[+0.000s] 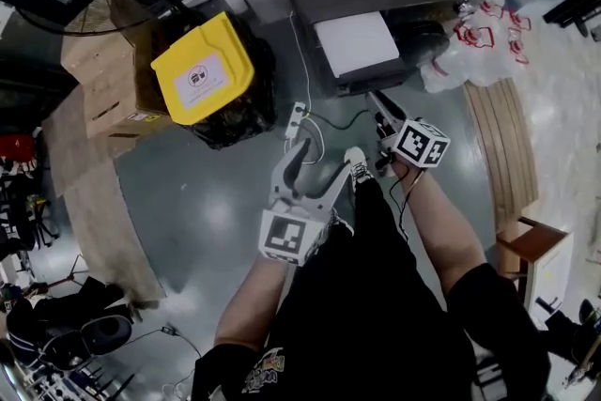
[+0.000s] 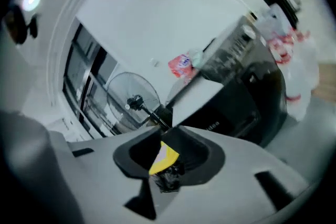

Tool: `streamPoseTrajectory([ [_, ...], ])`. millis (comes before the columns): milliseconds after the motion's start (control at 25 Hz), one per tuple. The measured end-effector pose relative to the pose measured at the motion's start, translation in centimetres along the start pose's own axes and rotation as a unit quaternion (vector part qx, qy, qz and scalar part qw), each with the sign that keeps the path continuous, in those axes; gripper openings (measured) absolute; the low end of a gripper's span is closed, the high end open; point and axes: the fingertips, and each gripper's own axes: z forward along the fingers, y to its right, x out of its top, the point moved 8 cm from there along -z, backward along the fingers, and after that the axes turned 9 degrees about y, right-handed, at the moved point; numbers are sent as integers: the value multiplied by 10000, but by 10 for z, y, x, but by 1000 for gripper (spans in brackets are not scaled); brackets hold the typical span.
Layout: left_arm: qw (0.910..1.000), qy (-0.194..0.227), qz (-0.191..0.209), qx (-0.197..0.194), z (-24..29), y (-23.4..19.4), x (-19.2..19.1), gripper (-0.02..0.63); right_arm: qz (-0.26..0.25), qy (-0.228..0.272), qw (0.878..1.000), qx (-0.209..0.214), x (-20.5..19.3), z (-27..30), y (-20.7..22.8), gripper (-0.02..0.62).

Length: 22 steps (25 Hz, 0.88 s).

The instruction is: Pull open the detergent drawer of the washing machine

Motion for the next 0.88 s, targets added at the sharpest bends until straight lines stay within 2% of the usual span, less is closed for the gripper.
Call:
streamPoseTrajectory([
  [80, 9999, 111, 7, -72, -9, 1, -2, 287, -1058, -14, 9940, 271, 10, -14, -34, 0],
  [200, 9994, 262, -31, -224, -17, 7, -4, 287, -2395, 91, 9687, 648, 24, -38, -83, -2],
  [360, 9990, 285, 10, -338, -21, 22, 6, 284, -3388, 328, 9355, 945, 43, -74, -130, -2],
  [400, 9989, 307, 40, -356, -22, 26, 9, 265, -3536, 361, 9293, 1001, 48, -83, -141, 0],
  [480, 9988, 341, 128, -327, -23, 32, 12, 178, -3735, 450, 9200, 1101, 59, -100, -158, 0],
  [600, 9990, 313, 218, -216, -21, 43, 18, 45, -3795, 605, 9155, 1187, 74, -124, -172, 2],
  [680, 9988, 355, 281, -164, -19, 53, 21, 21, -3775, 661, 9157, 1207, 82, -139, -176, 2],
  [880, 9981, 440, 408, 104, -16, 84, 23, 12, -3726, 594, 9153, 1411, 96, -170, -171, 4],
])
